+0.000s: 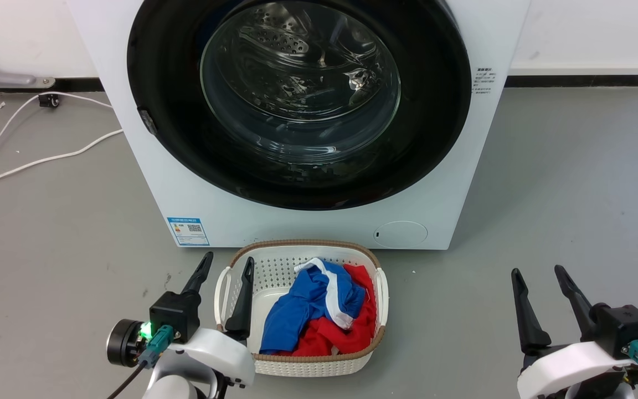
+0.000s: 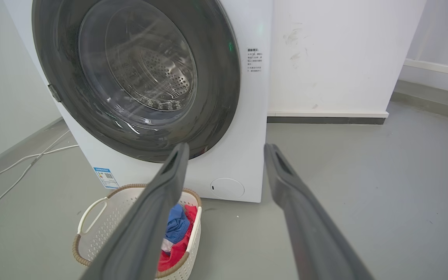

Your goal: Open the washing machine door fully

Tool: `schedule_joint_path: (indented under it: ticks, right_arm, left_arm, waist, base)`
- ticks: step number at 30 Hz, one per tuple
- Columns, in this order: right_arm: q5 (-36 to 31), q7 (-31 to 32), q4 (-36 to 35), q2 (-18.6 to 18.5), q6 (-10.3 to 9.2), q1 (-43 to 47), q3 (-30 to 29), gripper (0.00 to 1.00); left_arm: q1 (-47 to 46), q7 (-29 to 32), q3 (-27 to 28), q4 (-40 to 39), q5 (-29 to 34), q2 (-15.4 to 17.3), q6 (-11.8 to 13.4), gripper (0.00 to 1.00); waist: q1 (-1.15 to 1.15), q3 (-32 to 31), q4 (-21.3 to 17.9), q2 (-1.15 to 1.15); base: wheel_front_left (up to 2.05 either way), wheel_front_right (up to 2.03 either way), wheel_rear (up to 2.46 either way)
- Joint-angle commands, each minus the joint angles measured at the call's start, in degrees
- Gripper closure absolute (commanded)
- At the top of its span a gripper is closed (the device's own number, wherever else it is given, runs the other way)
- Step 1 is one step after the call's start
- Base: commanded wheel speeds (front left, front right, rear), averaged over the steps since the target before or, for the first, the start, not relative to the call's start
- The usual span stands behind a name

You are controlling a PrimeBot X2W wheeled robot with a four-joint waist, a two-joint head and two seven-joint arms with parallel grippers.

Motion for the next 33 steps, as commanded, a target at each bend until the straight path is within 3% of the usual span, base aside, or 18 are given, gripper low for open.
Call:
schedule_joint_path:
  ticks: [1,11,12,13,18,20,24,33]
  right_arm:
    - [0.4,-0.2,0.0,0.2,-0.01,-0.4,0.0,0.0]
    - [0.3,-0.4,0.6,0.2,-0.01,-0.8,0.1,0.0]
    - [0.8,-0.2,0.7,0.2,-0.01,-0.8,0.2,0.55]
    - [1.0,0.0,0.8,0.2,-0.01,-0.9,0.3,1.0]
    - [2.2,0.6,0.8,0.2,-0.01,-0.9,0.4,1.0]
    - [6.3,0.9,0.9,0.2,-0.01,-1.0,0.1,1.0]
    - [21.9,2.1,1.1,0.2,-0.01,-1.1,0.2,1.0]
    - [67.8,6.3,0.5,0.2,-0.01,-2.6,-1.5,1.0]
  left_arm:
    - [-0.7,-0.2,0.0,0.1,-0.2,0.0,0.2,0.0]
    - [-0.7,-0.2,0.6,0.0,-0.2,-0.1,0.4,0.0]
    - [-0.6,-0.2,0.7,0.0,-0.2,-0.2,0.5,0.0]
    - [-0.6,-0.2,0.8,0.0,-0.3,-0.2,0.4,0.0]
    - [-0.8,-0.2,1.1,0.0,-0.5,-0.2,0.5,0.0]
    - [-0.8,-0.2,1.2,-0.1,-0.5,-0.3,0.5,0.0]
    - [-0.5,-0.2,1.7,-0.1,-0.7,-0.3,0.6,0.0]
    - [-0.4,-0.2,2.0,-0.6,-1.1,-0.4,0.8,0.0]
  waist:
    - [0.0,0.0,0.0,0.0]
    - [0.0,0.1,0.0,0.0]
    - [0.0,0.1,0.1,0.0]
    - [0.0,0.1,0.1,0.0]
    - [0.0,0.3,0.1,0.0]
    - [0.0,0.4,0.2,0.0]
    - [0.0,0.4,0.2,0.0]
    - [0.0,1.0,-0.1,0.0]
  base:
    - [0.0,0.0,0.0]
    - [0.0,0.0,0.0]
    - [0.0,0.0,0.0]
    - [0.0,0.0,0.0]
    - [0.0,0.0,0.0]
    - [0.0,0.0,0.0]
    - [0.0,0.0,0.0]
    - [0.0,0.0,0.0]
